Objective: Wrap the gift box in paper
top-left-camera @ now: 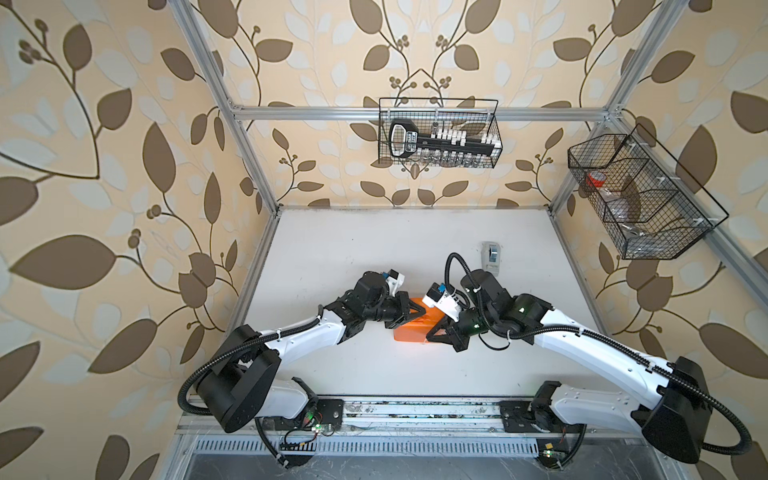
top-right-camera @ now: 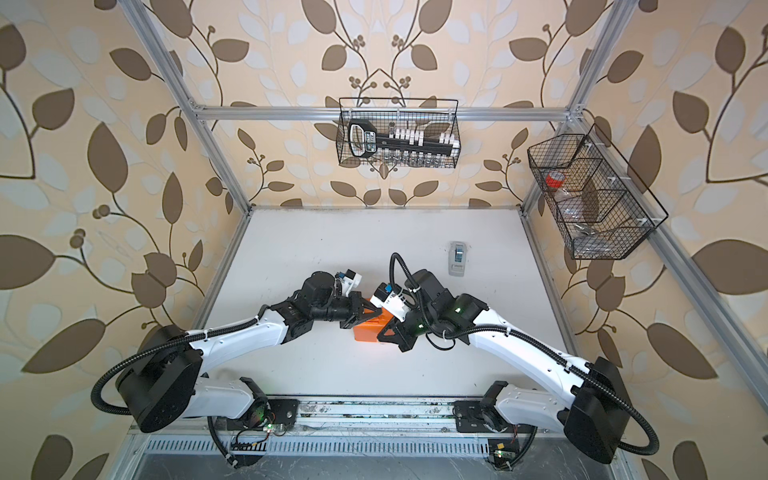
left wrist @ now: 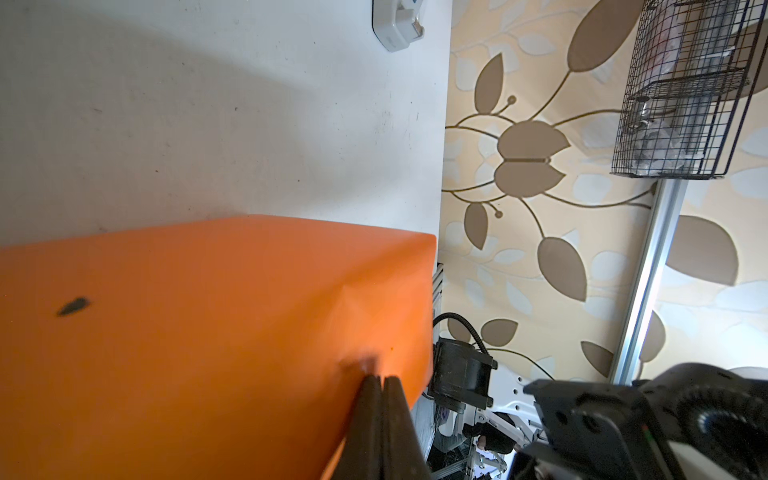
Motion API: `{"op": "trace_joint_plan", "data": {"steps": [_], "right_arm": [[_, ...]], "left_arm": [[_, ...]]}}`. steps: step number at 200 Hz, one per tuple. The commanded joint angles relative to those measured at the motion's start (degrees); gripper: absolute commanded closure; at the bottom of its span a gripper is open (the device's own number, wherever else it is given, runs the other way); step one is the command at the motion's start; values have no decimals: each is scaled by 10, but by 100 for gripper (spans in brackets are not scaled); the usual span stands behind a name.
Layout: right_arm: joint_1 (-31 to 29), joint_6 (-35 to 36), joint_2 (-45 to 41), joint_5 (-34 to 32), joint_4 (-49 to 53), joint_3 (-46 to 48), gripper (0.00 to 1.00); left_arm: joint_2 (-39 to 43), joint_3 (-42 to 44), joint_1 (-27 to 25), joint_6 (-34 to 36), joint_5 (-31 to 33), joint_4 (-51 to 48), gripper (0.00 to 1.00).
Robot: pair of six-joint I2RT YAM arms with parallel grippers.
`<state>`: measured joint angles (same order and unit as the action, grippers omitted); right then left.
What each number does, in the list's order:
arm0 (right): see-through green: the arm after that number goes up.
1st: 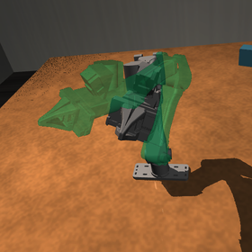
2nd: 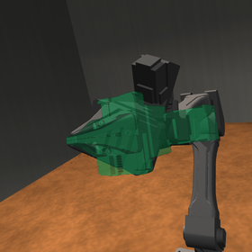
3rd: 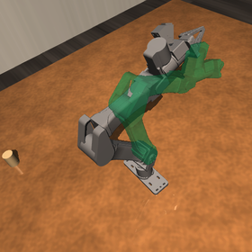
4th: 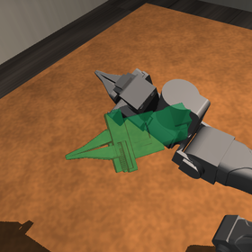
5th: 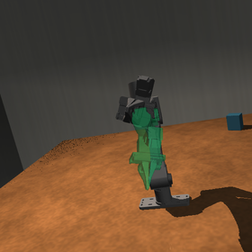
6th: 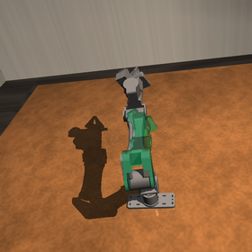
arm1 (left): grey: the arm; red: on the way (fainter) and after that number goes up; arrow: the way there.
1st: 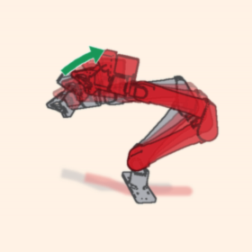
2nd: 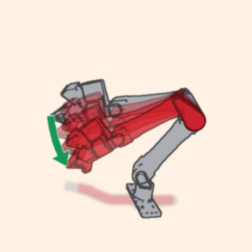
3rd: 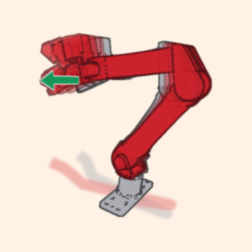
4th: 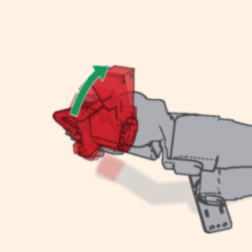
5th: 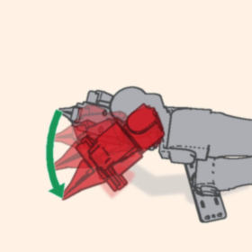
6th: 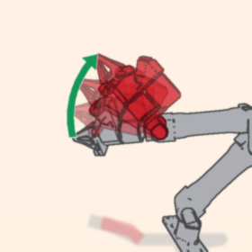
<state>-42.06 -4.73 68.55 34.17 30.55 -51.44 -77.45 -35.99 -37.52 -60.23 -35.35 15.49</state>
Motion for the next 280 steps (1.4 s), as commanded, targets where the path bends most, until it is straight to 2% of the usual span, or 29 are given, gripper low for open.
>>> {"op": "trace_joint_plan", "data": {"steps": [1,64,118,280], "right_arm": [[25,26,31,23,33,-36,100],[52,65,111,53,75,-98,100],[59,82,151,37,92,-120,100],[77,79,156,-7,91,-134,100]], "left_arm": [[-21,36,-10,4,38,-105,100],[-21,41,-10,3,38,-102,100],[-22,44,-10,1,37,-99,100],[-15,52,-11,0,41,-102,100]]}}
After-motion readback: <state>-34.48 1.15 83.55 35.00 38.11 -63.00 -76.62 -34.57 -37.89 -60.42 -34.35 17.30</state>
